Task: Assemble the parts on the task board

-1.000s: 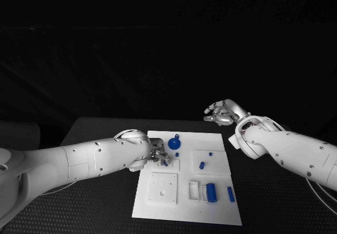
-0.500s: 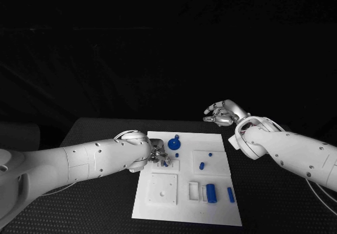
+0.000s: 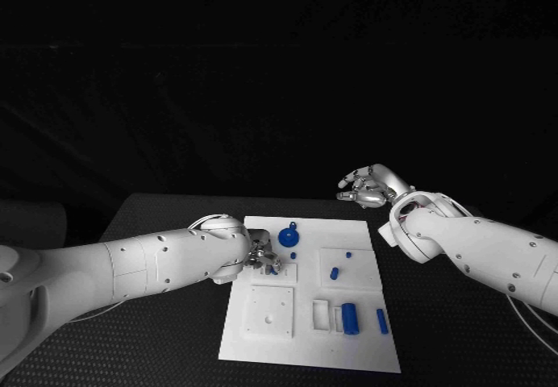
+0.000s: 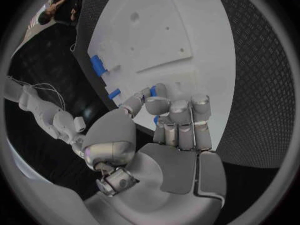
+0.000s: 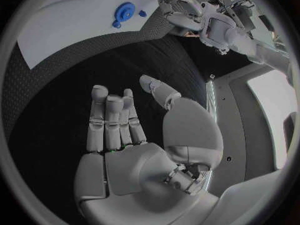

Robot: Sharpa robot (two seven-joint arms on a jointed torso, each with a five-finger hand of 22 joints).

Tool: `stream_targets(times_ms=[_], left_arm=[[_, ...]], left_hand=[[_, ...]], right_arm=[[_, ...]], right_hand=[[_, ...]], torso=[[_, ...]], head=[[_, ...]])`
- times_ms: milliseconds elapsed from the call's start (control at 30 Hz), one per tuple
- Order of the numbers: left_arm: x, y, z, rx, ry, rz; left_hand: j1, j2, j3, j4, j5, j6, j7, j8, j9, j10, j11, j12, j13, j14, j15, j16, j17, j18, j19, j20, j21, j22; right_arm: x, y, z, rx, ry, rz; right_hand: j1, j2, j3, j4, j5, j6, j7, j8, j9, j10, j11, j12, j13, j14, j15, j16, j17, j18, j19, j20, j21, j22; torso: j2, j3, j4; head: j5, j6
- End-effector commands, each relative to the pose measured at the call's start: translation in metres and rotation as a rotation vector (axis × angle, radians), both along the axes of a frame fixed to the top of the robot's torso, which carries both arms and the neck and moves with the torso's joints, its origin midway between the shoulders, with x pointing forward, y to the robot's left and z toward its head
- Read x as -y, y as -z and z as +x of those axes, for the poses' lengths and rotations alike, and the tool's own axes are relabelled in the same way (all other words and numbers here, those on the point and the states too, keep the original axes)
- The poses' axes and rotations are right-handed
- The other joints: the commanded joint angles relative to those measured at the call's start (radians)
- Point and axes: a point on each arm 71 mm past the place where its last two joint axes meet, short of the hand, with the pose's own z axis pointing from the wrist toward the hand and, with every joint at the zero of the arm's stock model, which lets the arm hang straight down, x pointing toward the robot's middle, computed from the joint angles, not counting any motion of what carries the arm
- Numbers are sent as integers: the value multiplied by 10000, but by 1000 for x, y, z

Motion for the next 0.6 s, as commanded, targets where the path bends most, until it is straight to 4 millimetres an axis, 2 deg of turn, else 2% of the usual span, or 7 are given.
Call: stream_targets(times_ms=[33, 600], left_arm=[[-1, 2, -1, -128, 99, 188], [6, 1, -1, 11, 177, 146]], left_hand=[[583, 606, 280, -294, 83, 1014, -471, 27, 9, -83, -39, 47, -18, 49, -22, 38, -8, 29, -31, -1213, -33, 76], [593, 614, 270, -294, 205, 1024, -475, 41, -3, -83, -47, 61, -25, 60, -14, 48, -7, 23, -22, -1208, -27, 79]], right_arm=[[-2, 0, -1, -26, -163, -4], [-2, 0, 0, -32, -159, -7]], right_hand=[[-5, 90, -9, 54, 65, -23, 73, -25, 10, -79, 1, 50, -11, -71, -28, 41, -16, 99, -65, -21, 42, 210], [-11, 92, -11, 54, 67, -21, 73, -24, 11, -81, 1, 54, -17, -73, -28, 43, -20, 99, -67, -20, 43, 210]], torso=[[0, -3, 3], [1, 10, -10]], head=[[4, -16], [15, 8]])
